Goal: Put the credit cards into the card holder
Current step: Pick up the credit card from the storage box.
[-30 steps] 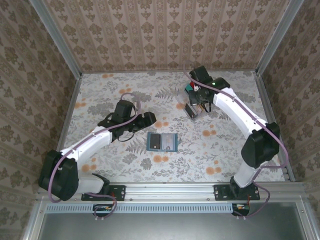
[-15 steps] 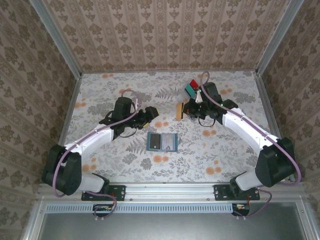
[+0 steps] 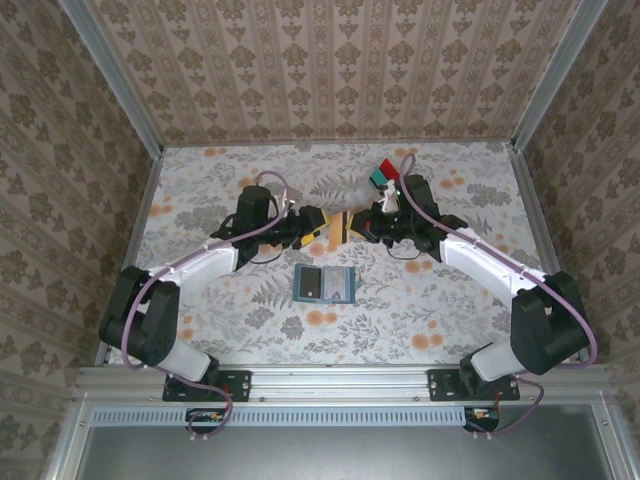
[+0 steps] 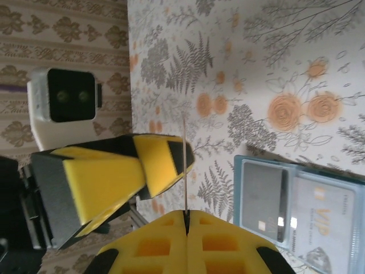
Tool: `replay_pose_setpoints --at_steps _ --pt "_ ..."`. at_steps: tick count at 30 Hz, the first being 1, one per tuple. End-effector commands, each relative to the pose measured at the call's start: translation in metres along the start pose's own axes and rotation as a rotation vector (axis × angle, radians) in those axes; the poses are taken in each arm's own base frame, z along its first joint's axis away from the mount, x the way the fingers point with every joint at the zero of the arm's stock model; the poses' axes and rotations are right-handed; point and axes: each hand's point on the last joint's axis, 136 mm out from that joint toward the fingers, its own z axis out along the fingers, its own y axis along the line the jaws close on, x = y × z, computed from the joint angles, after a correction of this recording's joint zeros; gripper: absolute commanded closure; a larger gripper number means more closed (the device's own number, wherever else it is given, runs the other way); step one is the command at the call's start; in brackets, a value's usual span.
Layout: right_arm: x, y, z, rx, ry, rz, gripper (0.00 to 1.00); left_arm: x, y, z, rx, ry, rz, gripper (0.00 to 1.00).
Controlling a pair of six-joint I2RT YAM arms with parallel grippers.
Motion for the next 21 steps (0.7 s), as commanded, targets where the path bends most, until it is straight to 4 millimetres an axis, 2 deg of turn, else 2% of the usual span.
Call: replay_pose_setpoints --at_steps 1,13,16,21 --pt "0.006 0.012 0.005 -0.065 0.034 0.002 0.96 -0.001 -0.026 0.005 0.093 0.030 0.033 0.47" --pt "0.009 0.005 0.015 -0.073 0.062 0.018 0.88 0.000 -0.023 0.003 0.076 0.016 0.035 0.89" --pt "0.010 0.007 0.017 -0.095 0.069 0.021 0.85 0.000 -0.024 0.002 0.077 0.015 0.036 0.93" --pt "0.010 0.013 0.020 -0.151 0.083 0.032 0.80 0.001 -0.024 0.001 0.081 0.024 0.037 0.94"
